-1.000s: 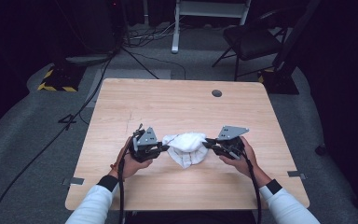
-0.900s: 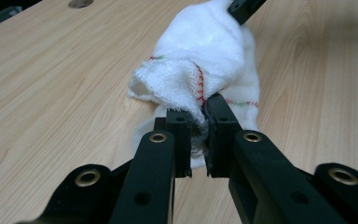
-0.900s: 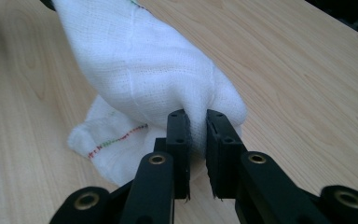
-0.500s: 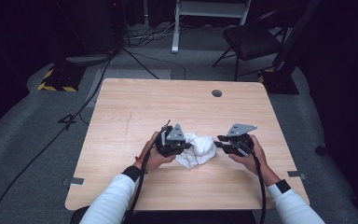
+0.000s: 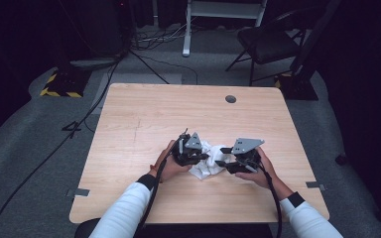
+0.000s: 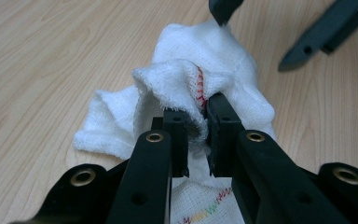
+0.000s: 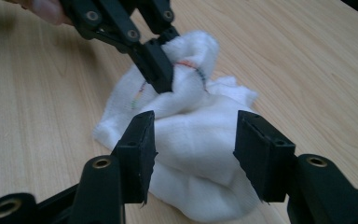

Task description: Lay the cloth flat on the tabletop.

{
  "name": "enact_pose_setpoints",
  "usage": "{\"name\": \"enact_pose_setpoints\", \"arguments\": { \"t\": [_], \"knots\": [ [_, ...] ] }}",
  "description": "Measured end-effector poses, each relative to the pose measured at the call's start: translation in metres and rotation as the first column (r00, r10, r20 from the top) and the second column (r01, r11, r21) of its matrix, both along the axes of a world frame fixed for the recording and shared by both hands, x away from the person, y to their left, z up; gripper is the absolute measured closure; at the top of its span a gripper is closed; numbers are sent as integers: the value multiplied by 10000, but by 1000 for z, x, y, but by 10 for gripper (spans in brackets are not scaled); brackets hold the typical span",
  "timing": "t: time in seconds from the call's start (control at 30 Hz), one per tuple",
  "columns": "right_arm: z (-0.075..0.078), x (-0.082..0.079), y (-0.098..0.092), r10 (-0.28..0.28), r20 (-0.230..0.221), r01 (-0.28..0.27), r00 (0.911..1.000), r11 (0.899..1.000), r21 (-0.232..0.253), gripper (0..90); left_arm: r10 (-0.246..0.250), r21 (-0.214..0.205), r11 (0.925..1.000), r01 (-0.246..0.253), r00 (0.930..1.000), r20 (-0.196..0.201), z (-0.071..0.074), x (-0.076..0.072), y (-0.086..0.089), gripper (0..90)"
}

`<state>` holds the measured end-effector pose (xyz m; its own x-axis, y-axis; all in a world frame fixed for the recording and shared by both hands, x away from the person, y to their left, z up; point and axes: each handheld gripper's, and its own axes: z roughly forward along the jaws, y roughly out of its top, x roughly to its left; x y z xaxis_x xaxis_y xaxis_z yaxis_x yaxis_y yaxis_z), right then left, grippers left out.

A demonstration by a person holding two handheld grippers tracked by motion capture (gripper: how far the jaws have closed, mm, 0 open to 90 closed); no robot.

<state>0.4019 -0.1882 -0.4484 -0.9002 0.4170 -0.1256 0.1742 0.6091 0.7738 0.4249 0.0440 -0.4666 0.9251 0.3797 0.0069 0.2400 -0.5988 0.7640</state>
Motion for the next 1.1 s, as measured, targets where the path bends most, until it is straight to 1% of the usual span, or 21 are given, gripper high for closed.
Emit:
{"name": "enact_pose_setpoints", "arguments": {
  "t": [0.07,0.1,0.13,0.17,0.23,0.3,0.33,0.37,0.4,0.5,0.53,0.6,0.7,0.77,0.8,0.83,0.9,0.93,0.97,1.03,1.1],
  "knots": [
    [-3,-1,5,74,95,-74,9999,10000,-38,486,20,113,9999,-20,10000,41,-2,0,-1,793],
    [-6,-1,9,60,75,-59,10000,9997,-218,491,5,177,9998,-6,10000,78,-2,0,-2,784],
    [-8,0,13,-37,143,44,9999,9987,-514,503,31,245,9997,-34,9999,100,-2,0,-2,772],
    [-11,0,16,-146,194,160,9997,9971,-743,534,119,333,9994,-126,9997,193,-2,-1,-1,748],
    [-14,2,17,-390,333,420,9987,9946,-949,643,191,531,9984,-209,9993,329,1,-1,1,630],
    [-14,5,12,-582,262,604,9980,9937,-946,716,196,797,9966,-222,9992,339,4,-2,3,492],
    [-13,5,10,-647,240,666,9976,9935,-919,741,201,1012,9946,-232,9993,320,5,-4,5,462],
    [-13,6,8,-734,209,749,9971,9934,-865,761,246,1214,9922,-299,9987,450,5,-5,7,455],
    [-12,8,5,-828,196,841,9964,9934,-783,776,252,1332,9906,-312,9986,465,5,-6,9,442],
    [-9,9,-2,-1056,180,1063,9942,9934,-427,793,275,1359,9902,-308,9993,258,2,-5,16,458],
    [-7,10,-5,-1132,163,1137,9934,9930,-313,798,234,1389,9900,-243,9997,86,0,-5,17,492],
    [-4,10,-11,-1316,236,1319,9910,9911,-156,806,145,1418,9898,-135,9999,-60,-4,-3,19,532],
    [1,11,-22,-1763,325,1760,9838,9843,122,806,222,1515,9883,-178,9994,-277,-9,-1,20,573],
    [2,12,-28,-1921,259,1916,9810,9813,197,808,263,1706,9851,-208,9992,-297,-11,0,22,584],
    [3,13,-33,-2058,257,2053,9783,9785,191,811,269,1716,9850,-209,9991,-329,-12,0,23,615],
    [4,13,-36,-2143,248,2139,9764,9767,193,813,285,1787,9837,-212,9989,-383,-13,1,24,626],
    [3,16,-45,-2484,183,2480,9685,9686,183,820,388,1943,9806,-270,9976,-573,-16,3,25,674],
    [3,17,-49,-2617,129,2615,9651,9651,164,825,386,2098,9774,-247,9973,-624,-18,3,25,689],
    [2,17,-52,-2719,139,2717,9622,9623,141,838,356,2058,9783,-224,9975,-605,-18,2,25,698],
    [0,20,-61,-3047,208,3048,9522,9524,5,872,354,2048,9786,-205,9970,-694,-18,2,26,725],
    [-1,22,-68,-3320,127,3320,9432,9433,-3,882,347,2003,9796,-181,9962,-795,-18,2,26,744]
  ]
}}
